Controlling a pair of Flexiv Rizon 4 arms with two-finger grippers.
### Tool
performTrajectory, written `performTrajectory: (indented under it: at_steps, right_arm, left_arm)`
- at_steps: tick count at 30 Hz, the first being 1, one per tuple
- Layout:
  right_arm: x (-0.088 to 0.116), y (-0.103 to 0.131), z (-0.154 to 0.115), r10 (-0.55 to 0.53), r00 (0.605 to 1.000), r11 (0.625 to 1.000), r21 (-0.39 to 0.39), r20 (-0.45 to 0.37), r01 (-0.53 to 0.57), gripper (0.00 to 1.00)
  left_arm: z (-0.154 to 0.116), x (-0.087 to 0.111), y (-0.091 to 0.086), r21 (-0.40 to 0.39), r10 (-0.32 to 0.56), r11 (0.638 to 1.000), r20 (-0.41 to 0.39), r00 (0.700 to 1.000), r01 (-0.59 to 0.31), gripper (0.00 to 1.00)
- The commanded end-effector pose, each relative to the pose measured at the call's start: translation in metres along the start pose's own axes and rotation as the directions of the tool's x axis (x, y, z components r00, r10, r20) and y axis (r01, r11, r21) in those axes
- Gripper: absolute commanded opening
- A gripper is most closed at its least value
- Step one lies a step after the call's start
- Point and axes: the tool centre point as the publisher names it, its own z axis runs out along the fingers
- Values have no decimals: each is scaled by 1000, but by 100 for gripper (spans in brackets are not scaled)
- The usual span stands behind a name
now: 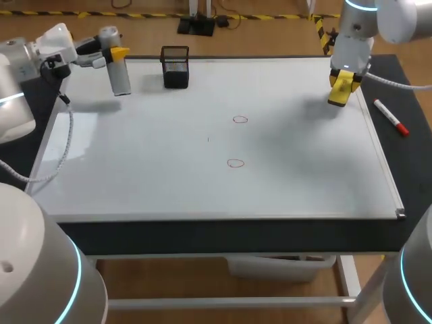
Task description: Pick up the inspection probe, press it on each red-marked spot on the whiteboard one by one, put down the probe, pick up the eraser, and wipe off all the red marks.
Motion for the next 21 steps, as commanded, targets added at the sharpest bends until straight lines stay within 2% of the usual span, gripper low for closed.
performTrajectory:
  at_steps: [1,3,10,21]
  right_arm:
    - [0,-1,-1,-2,1000,1000,-1,-4,2,0]
    - [0,-1,-1,-2,1000,1000,-1,-4,2,0]
    - [-31,18,4,-64,998,998,-20,11,64,0]
    - [-103,69,-5,-247,968,969,-23,34,248,0]
  left_arm:
    - [-3,2,-2,0,2,1000,3,1000,-2,0]
    - [-3,2,-2,0,2,1000,3,1000,-2,0]
    - [-3,2,-2,0,2,1000,3,1000,-2,0]
    - [-3,2,-2,0,2,1000,3,1000,-2,0]
